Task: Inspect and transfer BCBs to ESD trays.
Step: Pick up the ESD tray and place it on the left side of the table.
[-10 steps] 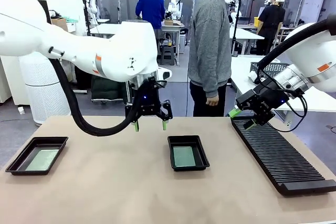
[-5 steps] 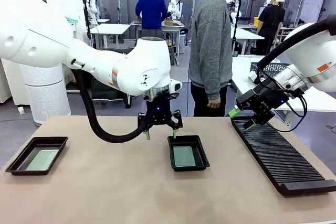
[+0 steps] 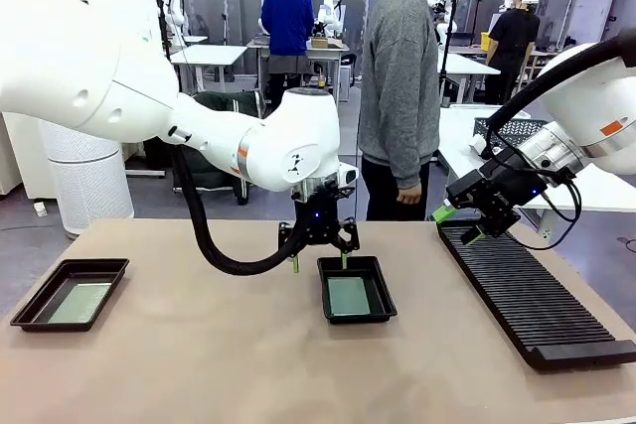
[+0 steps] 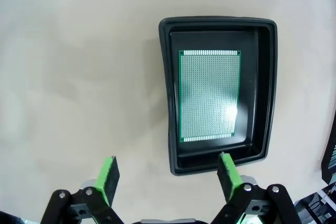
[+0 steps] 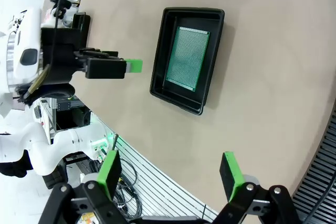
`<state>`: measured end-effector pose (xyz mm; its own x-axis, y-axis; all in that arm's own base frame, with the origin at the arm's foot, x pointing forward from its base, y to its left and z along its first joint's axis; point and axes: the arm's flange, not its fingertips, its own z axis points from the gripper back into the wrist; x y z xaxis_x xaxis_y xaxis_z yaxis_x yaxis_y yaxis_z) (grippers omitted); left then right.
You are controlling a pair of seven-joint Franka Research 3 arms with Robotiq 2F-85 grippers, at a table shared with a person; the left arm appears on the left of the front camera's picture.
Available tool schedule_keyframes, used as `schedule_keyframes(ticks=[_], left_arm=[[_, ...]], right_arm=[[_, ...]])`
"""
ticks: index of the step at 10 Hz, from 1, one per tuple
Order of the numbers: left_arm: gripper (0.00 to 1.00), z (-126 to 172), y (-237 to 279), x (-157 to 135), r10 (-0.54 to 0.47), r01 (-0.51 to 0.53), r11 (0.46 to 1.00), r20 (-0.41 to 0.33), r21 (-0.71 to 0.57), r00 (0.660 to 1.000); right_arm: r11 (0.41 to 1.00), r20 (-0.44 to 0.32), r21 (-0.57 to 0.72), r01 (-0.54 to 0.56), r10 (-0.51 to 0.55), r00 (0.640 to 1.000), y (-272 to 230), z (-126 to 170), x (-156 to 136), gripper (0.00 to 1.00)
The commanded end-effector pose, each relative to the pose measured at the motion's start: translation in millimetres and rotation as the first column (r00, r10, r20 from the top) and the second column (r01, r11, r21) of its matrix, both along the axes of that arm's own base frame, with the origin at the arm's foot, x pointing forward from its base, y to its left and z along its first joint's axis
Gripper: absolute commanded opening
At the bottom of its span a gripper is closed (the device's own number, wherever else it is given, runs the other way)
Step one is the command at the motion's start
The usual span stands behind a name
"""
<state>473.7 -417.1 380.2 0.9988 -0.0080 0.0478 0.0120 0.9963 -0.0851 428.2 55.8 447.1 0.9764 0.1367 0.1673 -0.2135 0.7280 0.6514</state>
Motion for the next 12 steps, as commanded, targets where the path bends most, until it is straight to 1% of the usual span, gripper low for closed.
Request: schedule_keyframes(ticks=[1, 5, 6, 7, 11, 12], left_arm=[[1.0, -9, -6, 8, 0.043, -0.043, 0.998, 0.017, 0.034, 0.999], [1.0, -24, -11, 16, 0.04, -0.04, 0.999, 0.013, 0.035, 0.999], [1.0, -22, -9, 19, 0.038, -0.038, 0.998, 0.006, 0.041, 0.999], [1.0, -23, -6, 14, 0.024, -0.024, 1.0, -0.015, 0.017, 1.0], [1.0, -24, -8, 15, 0.023, -0.023, 1.0, -0.015, 0.015, 1.0], [1.0, -26, -8, 14, 0.034, -0.034, 0.999, 0.011, 0.011, 0.999]], right_arm=[[1.0, -0.002, 0.004, 0.001, -0.001, 1.0, 0, 0, -1, 1.0], [1.0, -0.002, 0.004, 0.001, -0.001, 1.0, 0, 0, -1, 1.0], [1.0, -0.002, 0.004, 0.001, -0.001, 1.0, 0, 0, -1, 1.0], [1.0, -0.002, 0.004, 0.001, -0.001, 1.0, 0, 0, -1, 1.0], [1.0, -0.002, 0.004, 0.001, -0.001, 1.0, 0, 0, -1, 1.0], [1.0, -0.002, 0.004, 0.001, -0.001, 1.0, 0, 0, -1, 1.0]])
